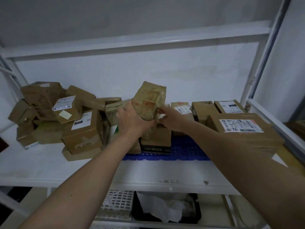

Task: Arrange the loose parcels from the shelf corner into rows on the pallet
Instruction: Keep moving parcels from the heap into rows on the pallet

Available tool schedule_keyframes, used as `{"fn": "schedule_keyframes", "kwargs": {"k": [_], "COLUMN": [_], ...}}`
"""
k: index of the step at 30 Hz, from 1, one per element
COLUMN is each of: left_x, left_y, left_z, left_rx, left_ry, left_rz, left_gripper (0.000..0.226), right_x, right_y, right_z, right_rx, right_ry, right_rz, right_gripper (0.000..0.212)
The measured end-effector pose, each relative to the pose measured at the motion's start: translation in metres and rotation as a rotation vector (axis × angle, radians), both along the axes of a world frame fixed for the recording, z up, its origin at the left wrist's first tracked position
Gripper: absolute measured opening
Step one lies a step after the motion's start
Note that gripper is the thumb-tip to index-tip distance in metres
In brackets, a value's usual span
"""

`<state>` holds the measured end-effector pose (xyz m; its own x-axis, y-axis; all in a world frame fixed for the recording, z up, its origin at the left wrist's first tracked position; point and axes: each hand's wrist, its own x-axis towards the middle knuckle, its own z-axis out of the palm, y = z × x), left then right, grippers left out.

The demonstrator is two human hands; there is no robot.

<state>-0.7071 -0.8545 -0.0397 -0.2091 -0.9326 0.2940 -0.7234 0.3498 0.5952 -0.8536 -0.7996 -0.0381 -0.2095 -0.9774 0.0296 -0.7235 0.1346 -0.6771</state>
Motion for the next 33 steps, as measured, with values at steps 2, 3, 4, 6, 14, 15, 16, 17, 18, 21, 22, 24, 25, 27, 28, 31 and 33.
{"fn": "schedule_keyframes", "kwargs": {"k": [2, 3, 4, 6, 14, 15, 16, 17, 18, 21, 22, 24, 25, 27, 28, 31, 33], "left_x": [0.004, 0.006, 0.007, 0.010, 0.011, 0.010, 0.009, 0.008, 0.007, 0.005, 0.005, 0.006, 0.007, 0.011, 0.014, 0.019, 0.021], "left_y": [-0.017, -0.026, -0.035, -0.054, -0.116, -0.122, -0.128, -0.133, -0.138, -0.149, -0.151, -0.154, -0.155, -0.158, -0.158, -0.157, -0.155], "left_z": [-0.001, -0.002, -0.002, -0.004, -0.019, -0.020, -0.022, -0.023, -0.023, -0.021, -0.019, -0.015, -0.015, -0.019, -0.021, -0.020, -0.015], "left_rx": [0.003, 0.006, 0.012, 0.024, 0.025, 0.027, 0.030, 0.039, 0.054, 0.084, 0.088, 0.116, 0.136, 0.175, 0.183, 0.157, 0.157], "left_ry": [0.016, 0.026, 0.036, 0.062, 0.087, 0.077, 0.063, 0.049, 0.039, -0.012, -0.044, -0.078, -0.082, -0.100, -0.116, -0.175, -0.194], "left_rz": [0.068, 0.096, 0.118, 0.141, 0.118, 0.110, 0.098, 0.081, 0.061, 0.027, 0.031, 0.026, 0.009, -0.039, -0.061, -0.087, -0.113], "left_gripper": [0.117, 0.116, 0.115, 0.111, 0.092, 0.092, 0.093, 0.093, 0.092, 0.098, 0.101, 0.104, 0.104, 0.107, 0.108, 0.109, 0.104], "right_x": [0.014, 0.022, 0.030, 0.043, 0.060, 0.059, 0.059, 0.059, 0.060, 0.063, 0.063, 0.062, 0.062, 0.063, 0.064, 0.070, 0.073], "right_y": [-0.017, -0.025, -0.033, -0.049, -0.099, -0.106, -0.111, -0.115, -0.119, -0.125, -0.126, -0.129, -0.129, -0.128, -0.128, -0.128, -0.127], "right_z": [-0.002, -0.003, -0.005, -0.009, -0.024, -0.024, -0.025, -0.026, -0.026, -0.025, -0.023, -0.017, -0.015, -0.012, -0.012, -0.016, -0.015], "right_rx": [0.022, 0.030, 0.039, 0.053, 0.031, 0.071, 0.106, 0.124, 0.127, 0.111, 0.100, 0.061, 0.043, 0.031, 0.036, 0.033, 0.017], "right_ry": [-0.012, -0.009, -0.010, -0.024, -0.143, -0.144, -0.152, -0.169, -0.181, -0.173, -0.160, -0.135, -0.126, -0.102, -0.086, -0.046, -0.022], "right_rz": [0.034, 0.041, 0.040, 0.037, -0.058, -0.058, -0.062, -0.070, -0.083, -0.128, -0.140, -0.168, -0.188, -0.209, -0.208, -0.219, -0.242], "right_gripper": [0.050, 0.049, 0.050, 0.053, 0.062, 0.066, 0.071, 0.075, 0.078, 0.079, 0.076, 0.064, 0.057, 0.049, 0.047, 0.045, 0.043]}}
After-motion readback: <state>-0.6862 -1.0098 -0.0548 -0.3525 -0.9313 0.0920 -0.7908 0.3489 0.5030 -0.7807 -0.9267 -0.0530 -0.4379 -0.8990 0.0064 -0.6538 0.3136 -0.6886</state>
